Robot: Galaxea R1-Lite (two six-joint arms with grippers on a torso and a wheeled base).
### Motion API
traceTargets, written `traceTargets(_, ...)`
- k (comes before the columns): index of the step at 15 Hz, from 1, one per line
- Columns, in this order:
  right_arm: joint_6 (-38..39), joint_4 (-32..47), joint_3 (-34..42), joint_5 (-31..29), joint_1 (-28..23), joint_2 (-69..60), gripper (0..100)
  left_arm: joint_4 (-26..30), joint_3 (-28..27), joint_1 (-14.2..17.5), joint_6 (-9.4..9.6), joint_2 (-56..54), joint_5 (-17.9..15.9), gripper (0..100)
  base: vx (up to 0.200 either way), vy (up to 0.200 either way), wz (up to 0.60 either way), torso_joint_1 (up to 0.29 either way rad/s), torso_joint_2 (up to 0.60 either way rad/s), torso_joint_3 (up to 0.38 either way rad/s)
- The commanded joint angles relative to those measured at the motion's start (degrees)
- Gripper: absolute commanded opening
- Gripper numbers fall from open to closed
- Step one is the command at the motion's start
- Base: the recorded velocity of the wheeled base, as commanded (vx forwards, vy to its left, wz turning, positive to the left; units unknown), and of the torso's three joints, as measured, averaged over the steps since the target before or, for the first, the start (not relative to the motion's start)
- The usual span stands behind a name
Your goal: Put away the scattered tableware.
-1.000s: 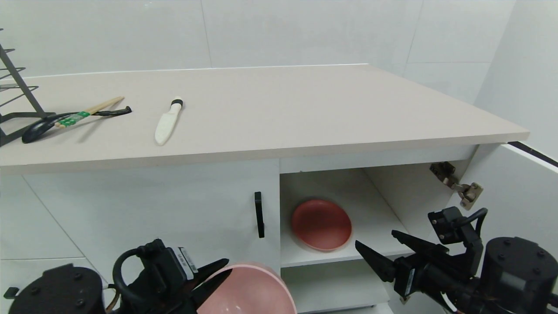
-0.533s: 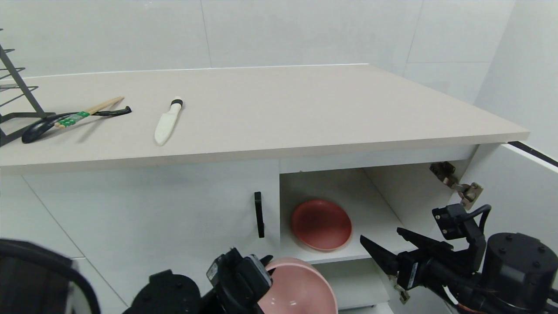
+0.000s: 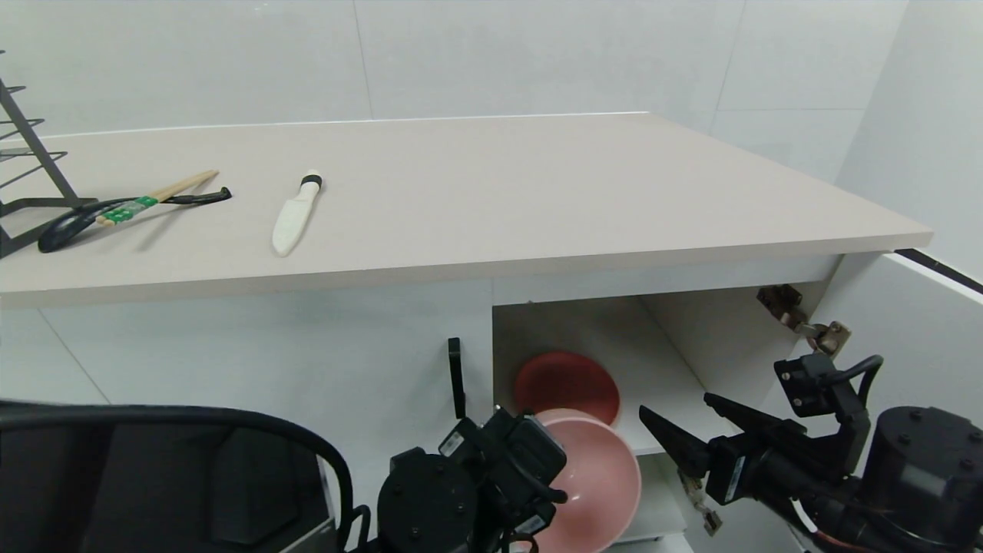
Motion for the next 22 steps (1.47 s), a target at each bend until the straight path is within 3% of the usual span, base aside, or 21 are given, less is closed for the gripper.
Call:
traceTargets(1,0.0,-0.1,0.1,0.0,0.1,-0.4,100,0.0,-5.1,-0.2,0.50,4.3,3.3,0,0.000,0.000,0.00,0.000,0.00,0.000)
traceTargets(2,0.0,-0.1,0.1,0.0,0.1,-0.3,100,0.0,-8.2,-0.2,0.50,5.8,6.7,0,0.000,0.000,0.00,0.000,0.00,0.000)
traceTargets(3,0.0,-0.1,0.1,0.0,0.2,0.0,100,0.0,-11.4,-0.2,0.23,6.8,7.9,0,0.000,0.000,0.00,0.000,0.00,0.000)
traceTargets(6,0.0,-0.1,0.1,0.0,0.1,0.0,100,0.0,-18.5,-0.2,-1.44,8.0,7.9,0,0.000,0.000,0.00,0.000,0.00,0.000)
traceTargets(7,0.0,-0.1,0.1,0.0,0.0,0.1,100,0.0,-19.0,-0.2,-1.96,8.0,7.9,0,0.000,0.000,0.00,0.000,0.00,0.000)
traceTargets(9,0.3,-0.1,-0.6,0.0,-3.0,2.9,100,0.0,-20.6,-0.5,-5.39,7.9,7.9,0,0.000,0.000,0.00,0.000,0.00,0.000)
traceTargets(11,0.6,-0.1,-1.3,0.0,-4.0,3.3,100,0.0,-20.6,-0.5,-7.24,7.9,7.9,0,0.000,0.000,0.00,0.000,0.00,0.000)
traceTargets(14,0.6,-0.1,-1.4,0.0,-4.4,3.2,100,0.0,-20.7,-0.3,-7.59,7.8,7.3,0,0.000,0.000,0.00,0.000,0.00,0.000)
traceTargets(17,0.6,-0.1,-1.9,0.0,-5.1,3.3,100,0.0,-22.1,0.0,-10.40,7.7,6.5,0,0.000,0.000,0.00,0.000,0.00,0.000)
traceTargets(22,0.8,-0.1,-2.6,0.0,-7.2,3.3,100,0.0,-22.9,0.2,-11.28,7.4,6.5,0,0.000,0.000,0.00,0.000,0.00,0.000)
